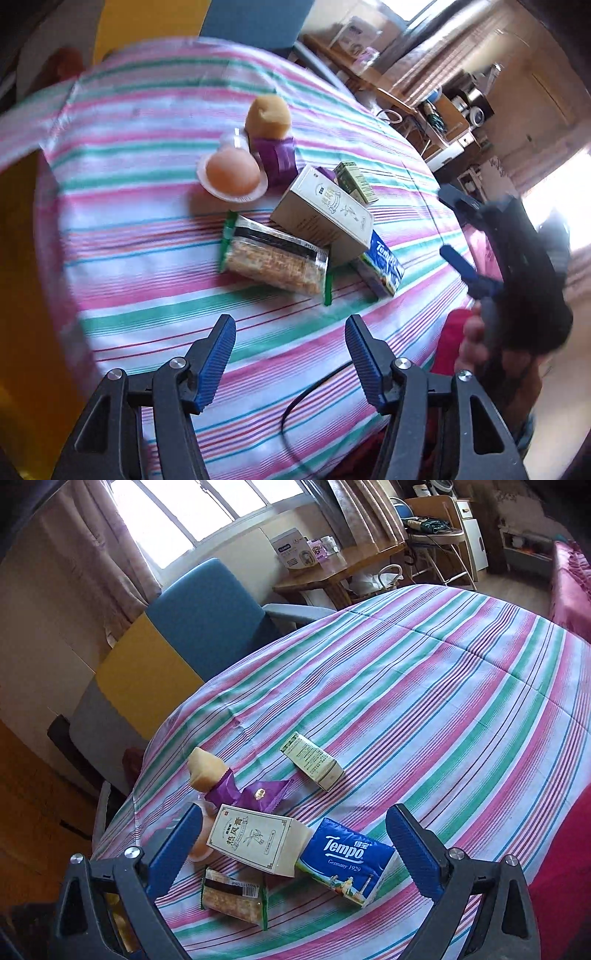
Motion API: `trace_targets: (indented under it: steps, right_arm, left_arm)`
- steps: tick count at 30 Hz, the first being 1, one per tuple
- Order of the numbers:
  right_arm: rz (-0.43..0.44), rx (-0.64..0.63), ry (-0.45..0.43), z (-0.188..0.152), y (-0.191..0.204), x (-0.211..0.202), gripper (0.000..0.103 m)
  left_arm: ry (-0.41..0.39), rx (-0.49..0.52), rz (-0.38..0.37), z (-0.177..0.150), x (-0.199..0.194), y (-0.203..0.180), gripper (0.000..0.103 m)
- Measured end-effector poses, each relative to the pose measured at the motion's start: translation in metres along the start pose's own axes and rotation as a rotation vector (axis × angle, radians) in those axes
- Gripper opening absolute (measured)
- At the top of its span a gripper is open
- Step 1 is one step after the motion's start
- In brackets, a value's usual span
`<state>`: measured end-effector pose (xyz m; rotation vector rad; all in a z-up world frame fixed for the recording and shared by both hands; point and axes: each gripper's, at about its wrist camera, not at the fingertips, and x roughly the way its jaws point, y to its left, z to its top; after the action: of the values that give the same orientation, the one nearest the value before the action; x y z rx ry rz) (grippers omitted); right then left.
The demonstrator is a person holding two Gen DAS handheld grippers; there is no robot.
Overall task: Organize objects
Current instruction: 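Grasp the green-edged cracker packet with the left tool while the right tool approaches the Tempo pack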
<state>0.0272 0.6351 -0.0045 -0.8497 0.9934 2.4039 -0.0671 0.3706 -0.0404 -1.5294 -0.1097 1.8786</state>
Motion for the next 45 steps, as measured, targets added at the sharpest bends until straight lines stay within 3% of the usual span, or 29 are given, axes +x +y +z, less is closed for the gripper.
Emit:
trace_targets:
  steps: [3,9,15,19,26,29,32,35,40,45]
  right_arm:
    - [0.014,-0.001,0.01,0.0,0.001,0.002,0.101]
    - [0.035,0.028,0.019,0.002,-0.004,0.004,0.101]
    - [0.059,0.051,0.037,0.002,-0.007,0.007,0.101]
    - [0.063,0.05,0.049,0.002,-0.006,0.009,0.101]
    - [0.055,0.056,0.052,0.002,-0.007,0.01,0.101]
    - [0.051,0.054,0.052,0.002,-0.007,0.01,0.101]
    - [0.045,0.063,0.056,0.002,-0.009,0.011,0.101]
    - [0.037,0.071,0.055,0.003,-0.011,0.011,0.101]
    - [0.019,0.092,0.058,0.004,-0.017,0.013,0.101]
    - [-0.01,0.096,0.088,0.004,-0.019,0.02,0.101]
  left_arm:
    - [0.034,-0.135,-0.045,0.013,0.024,0.01,0.062]
    - [0.044,-0.277,-0.027,0.031,0.056,0.021,0.063]
    - [-0.015,-0.297,0.088,0.047,0.059,0.03,0.063]
    - [0.004,-0.321,0.075,0.052,0.063,0.032,0.063]
    - [0.001,-0.273,0.105,0.057,0.074,0.0,0.064]
    - [0.022,-0.185,0.197,0.061,0.091,-0.009,0.064]
    - [0.026,-0.085,0.23,0.06,0.095,-0.017,0.064]
    - [0.03,-0.043,0.21,0.058,0.095,-0.017,0.062]
    - [0.051,-0.025,0.189,0.048,0.084,-0.008,0.048]
    - [0.048,0.044,0.175,0.019,0.067,-0.003,0.046]
